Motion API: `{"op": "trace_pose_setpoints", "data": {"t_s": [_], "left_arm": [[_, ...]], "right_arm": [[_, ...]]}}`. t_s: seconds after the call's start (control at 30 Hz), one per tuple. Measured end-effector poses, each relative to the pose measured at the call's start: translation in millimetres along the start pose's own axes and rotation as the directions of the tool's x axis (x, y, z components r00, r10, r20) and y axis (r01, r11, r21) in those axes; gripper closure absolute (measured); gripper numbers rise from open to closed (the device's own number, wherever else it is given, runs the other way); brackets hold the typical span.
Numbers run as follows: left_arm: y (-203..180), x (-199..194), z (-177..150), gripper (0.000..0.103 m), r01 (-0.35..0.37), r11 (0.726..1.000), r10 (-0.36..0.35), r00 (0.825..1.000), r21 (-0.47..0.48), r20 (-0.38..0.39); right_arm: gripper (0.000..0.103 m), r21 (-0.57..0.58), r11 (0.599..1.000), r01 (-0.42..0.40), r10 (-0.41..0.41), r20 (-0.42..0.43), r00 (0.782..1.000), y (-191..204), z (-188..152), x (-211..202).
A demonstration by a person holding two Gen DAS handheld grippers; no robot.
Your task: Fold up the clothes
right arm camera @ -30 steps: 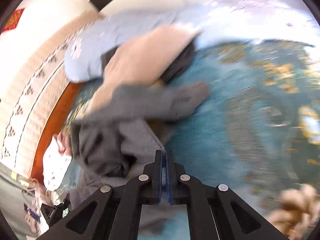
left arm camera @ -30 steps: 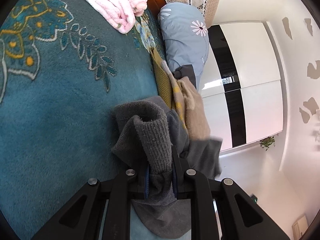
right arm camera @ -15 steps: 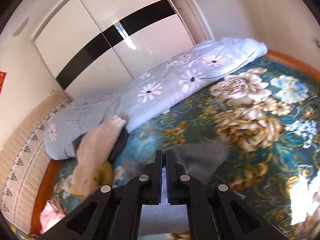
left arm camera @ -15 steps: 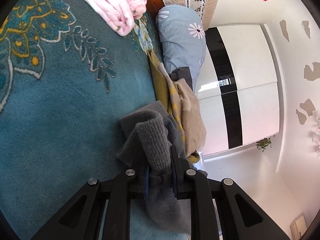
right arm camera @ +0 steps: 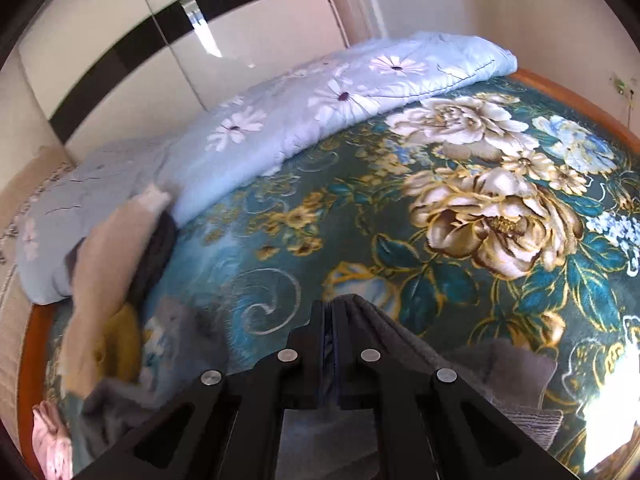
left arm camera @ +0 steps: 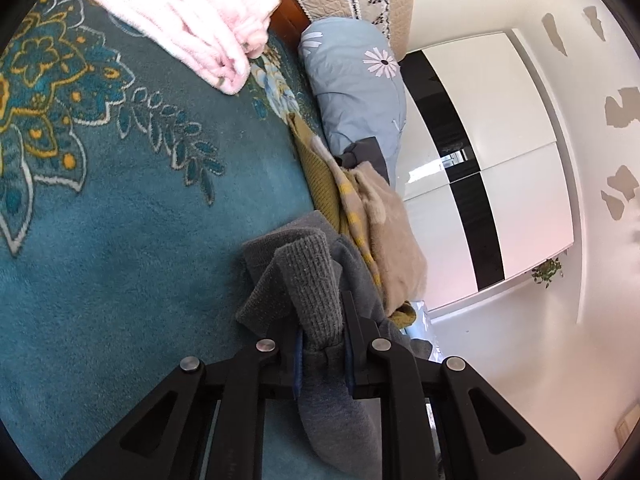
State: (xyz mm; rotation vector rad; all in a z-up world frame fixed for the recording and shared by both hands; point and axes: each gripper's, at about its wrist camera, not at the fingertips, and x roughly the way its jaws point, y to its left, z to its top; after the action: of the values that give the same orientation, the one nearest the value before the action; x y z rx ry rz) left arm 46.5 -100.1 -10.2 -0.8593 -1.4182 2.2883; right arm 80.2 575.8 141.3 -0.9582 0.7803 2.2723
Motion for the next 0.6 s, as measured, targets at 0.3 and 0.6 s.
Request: {"op": "trace_pose_setpoints", "data": {"t_s": [0.3, 0.6], "left_arm": [[1.7, 4.0, -0.5, 0.087, 0.009, 1.000, -0.009, 1.000, -0.019, -0.021], [1.5, 5.2, -1.4, 0.087, 0.013, 1.000, -0.014, 1.000, -0.028, -0.028]], "right_arm": [[0.058, 0.110, 0.965, -0.237, 0.235, 0.033, 0.971, -52.2, 12.0, -26.5], [0.056, 0.119, 0.981, -0.154, 0.151, 0.026, 0.988, -138.2, -30.2, -60.4]]}}
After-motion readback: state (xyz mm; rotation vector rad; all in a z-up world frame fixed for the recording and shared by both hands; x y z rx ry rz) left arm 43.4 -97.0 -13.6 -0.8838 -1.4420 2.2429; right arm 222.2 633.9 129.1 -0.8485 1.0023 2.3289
